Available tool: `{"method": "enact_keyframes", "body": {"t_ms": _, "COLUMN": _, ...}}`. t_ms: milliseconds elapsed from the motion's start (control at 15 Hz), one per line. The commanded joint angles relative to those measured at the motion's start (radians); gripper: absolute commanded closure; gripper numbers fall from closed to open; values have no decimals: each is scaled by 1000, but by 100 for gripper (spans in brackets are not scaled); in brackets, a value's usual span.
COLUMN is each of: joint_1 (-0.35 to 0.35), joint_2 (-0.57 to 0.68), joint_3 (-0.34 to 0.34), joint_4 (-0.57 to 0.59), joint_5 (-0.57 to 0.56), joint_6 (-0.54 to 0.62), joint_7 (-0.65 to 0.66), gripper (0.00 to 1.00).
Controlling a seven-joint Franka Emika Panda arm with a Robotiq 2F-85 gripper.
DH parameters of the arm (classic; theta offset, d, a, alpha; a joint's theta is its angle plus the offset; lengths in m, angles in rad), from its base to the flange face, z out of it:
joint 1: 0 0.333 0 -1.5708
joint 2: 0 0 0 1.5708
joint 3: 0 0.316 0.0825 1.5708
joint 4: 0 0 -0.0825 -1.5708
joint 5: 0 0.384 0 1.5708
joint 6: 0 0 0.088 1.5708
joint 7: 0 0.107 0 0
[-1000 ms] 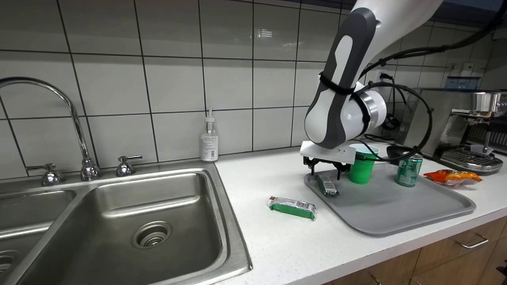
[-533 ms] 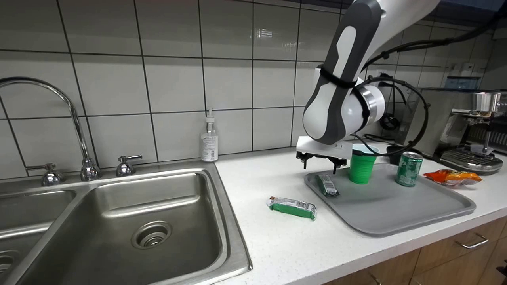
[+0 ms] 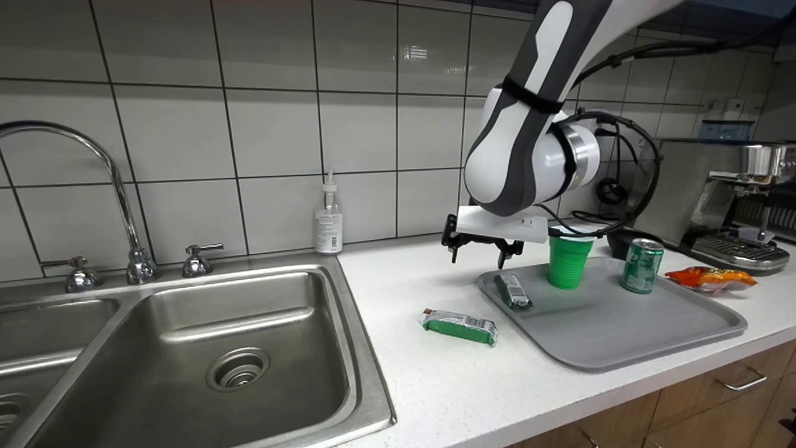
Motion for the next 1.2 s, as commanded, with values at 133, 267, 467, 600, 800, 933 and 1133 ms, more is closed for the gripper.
{"method": "enact_keyframes", "body": {"t_ms": 133, "joint_1": -183, "joint_2": -87, "joint_3": 211, "joint_4": -45, "joint_5": 37, "joint_6": -35, "joint_7": -240, "gripper": 0}}
{"method": "enact_keyframes", "body": {"t_ms": 267, "joint_1": -224, "joint_2": -88, "joint_3": 259, "joint_4": -42, "joint_5": 38, "joint_6": -61, "joint_7": -300, "gripper": 0}}
{"method": "enact_keyframes", "body": {"t_ms": 467, "joint_1": -270, "joint_2": -78, "joint_3": 314, "joint_4": -40, "joint_5": 34, "joint_6": -89, "joint_7": -380, "gripper": 0}}
{"method": "enact_keyframes", "body": {"t_ms": 600, "joint_1": -290, "joint_2": -76, "joint_3": 344, "joint_4": -43, "joint_5": 30, "joint_6": -99, "joint_7": -429, "gripper": 0}}
{"method": "enact_keyframes", "body": {"t_ms": 800, "joint_1": -306, "joint_2": -78, "joint_3": 375, "joint_4": -50, "joint_5": 23, "joint_6": -104, "joint_7": -489, "gripper": 0}}
{"method": "enact_keyframes", "body": {"t_ms": 933, "joint_1": -302, "joint_2": -79, "joint_3": 379, "joint_4": -52, "joint_5": 11, "joint_6": -117, "joint_7": -517, "gripper": 0}}
{"method": "enact_keyframes", "body": {"t_ms": 1133, "joint_1": -296, "joint_2": -80, "joint_3": 387, "joint_4": -59, "joint_5": -6, "joint_6": -121, "joint_7": -561, "gripper": 0}}
